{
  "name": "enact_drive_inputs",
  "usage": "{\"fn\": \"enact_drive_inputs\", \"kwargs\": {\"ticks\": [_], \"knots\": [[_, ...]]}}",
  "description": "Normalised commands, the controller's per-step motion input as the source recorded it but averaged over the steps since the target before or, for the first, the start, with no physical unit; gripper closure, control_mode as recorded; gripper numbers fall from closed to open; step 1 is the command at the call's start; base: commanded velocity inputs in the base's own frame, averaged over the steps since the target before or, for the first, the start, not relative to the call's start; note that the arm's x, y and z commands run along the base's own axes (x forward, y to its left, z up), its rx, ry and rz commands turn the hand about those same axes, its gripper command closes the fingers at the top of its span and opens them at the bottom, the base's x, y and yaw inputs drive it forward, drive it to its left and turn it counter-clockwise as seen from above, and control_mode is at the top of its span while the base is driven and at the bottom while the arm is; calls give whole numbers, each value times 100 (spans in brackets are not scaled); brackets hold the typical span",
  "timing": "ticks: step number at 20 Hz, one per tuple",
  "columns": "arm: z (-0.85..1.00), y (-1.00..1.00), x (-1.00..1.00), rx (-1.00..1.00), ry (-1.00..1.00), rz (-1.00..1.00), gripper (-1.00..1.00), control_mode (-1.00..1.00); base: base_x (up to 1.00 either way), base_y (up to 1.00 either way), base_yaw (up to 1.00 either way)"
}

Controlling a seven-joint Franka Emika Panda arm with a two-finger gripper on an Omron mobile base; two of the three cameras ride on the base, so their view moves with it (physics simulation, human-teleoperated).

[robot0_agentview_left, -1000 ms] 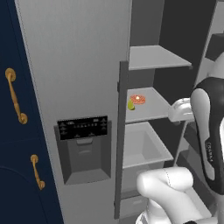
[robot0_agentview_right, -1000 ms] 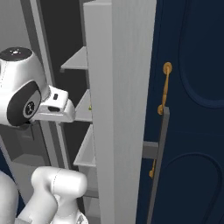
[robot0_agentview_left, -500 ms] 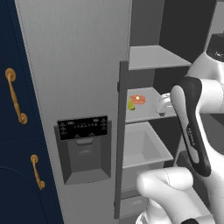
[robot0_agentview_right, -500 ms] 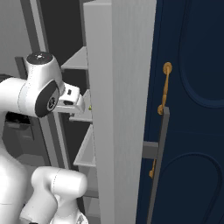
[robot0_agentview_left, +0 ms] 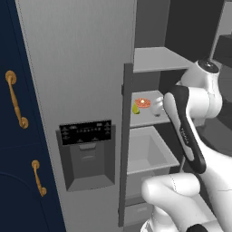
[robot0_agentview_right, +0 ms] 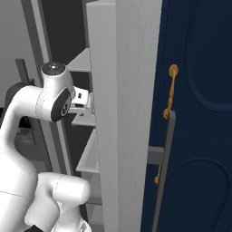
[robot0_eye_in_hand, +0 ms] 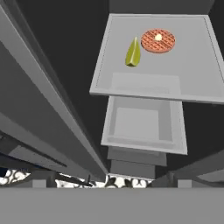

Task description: Grab a lemon wedge from the fridge and one ice cube from the ice bowl, and put them in the glass of lemonade.

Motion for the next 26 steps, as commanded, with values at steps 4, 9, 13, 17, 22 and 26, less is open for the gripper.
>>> {"fn": "enact_drive_inputs", "kwargs": {"ticks": [4, 9, 13, 17, 22, 26], "knots": [[-31, 0, 65, 0, 0, 11, -100, -100, 0, 0, 0], [-52, 0, 53, 0, 0, 12, -100, -100, 0, 0, 0], [-17, -1, 45, 0, -1, 11, -100, -100, 0, 0, 0], [-15, 0, 51, 0, 0, 11, -100, -100, 0, 0, 0], [-41, 0, 50, 0, 0, 9, -100, -100, 0, 0, 0], [-30, -11, 39, 0, 0, 6, -100, -100, 0, 0, 0]]}}
